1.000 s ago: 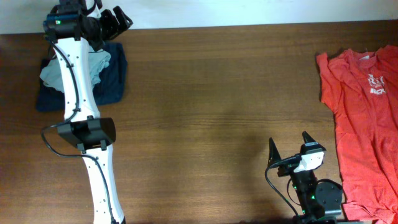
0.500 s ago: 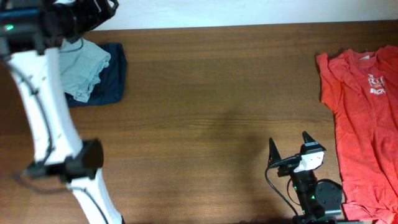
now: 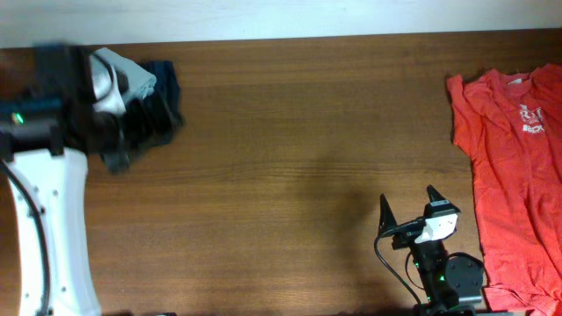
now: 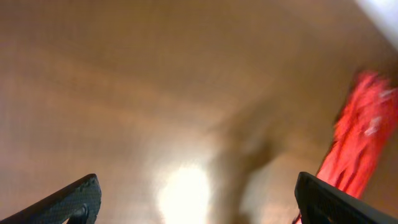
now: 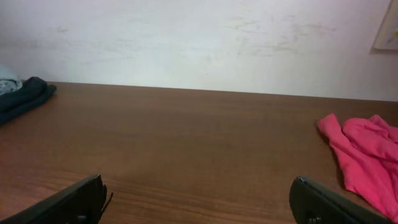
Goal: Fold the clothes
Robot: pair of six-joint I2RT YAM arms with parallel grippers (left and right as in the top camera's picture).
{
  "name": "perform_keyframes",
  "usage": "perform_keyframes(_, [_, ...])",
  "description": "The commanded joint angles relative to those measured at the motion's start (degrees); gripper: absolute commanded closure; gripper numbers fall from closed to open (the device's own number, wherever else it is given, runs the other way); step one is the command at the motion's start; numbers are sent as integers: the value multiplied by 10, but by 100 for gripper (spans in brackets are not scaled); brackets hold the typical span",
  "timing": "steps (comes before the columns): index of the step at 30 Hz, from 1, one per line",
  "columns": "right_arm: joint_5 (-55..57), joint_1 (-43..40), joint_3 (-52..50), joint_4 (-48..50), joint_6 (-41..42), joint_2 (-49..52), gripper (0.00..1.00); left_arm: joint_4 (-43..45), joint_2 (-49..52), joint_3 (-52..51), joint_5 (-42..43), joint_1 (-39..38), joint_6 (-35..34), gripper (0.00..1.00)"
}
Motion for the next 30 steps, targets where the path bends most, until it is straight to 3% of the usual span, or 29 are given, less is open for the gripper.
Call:
perform_keyframes(1, [7, -4, -4, -2, 1, -6, 1, 7, -69, -135, -30, 0, 1, 1])
perform_keyframes(6, [7, -4, -4, -2, 1, -6, 1, 114, -134, -311, -86, 0, 1, 1])
perform_keyframes(15, [7, -4, -4, -2, 1, -6, 1, 504, -224, -601, -123, 0, 1, 1])
perform_keyframes(19, [7, -4, -4, -2, 1, -6, 1, 631, -261, -717, -134, 0, 1, 1])
perform_keyframes(30, [7, -4, -4, -2, 1, -6, 1, 843, -355, -908, -165, 0, 3, 1])
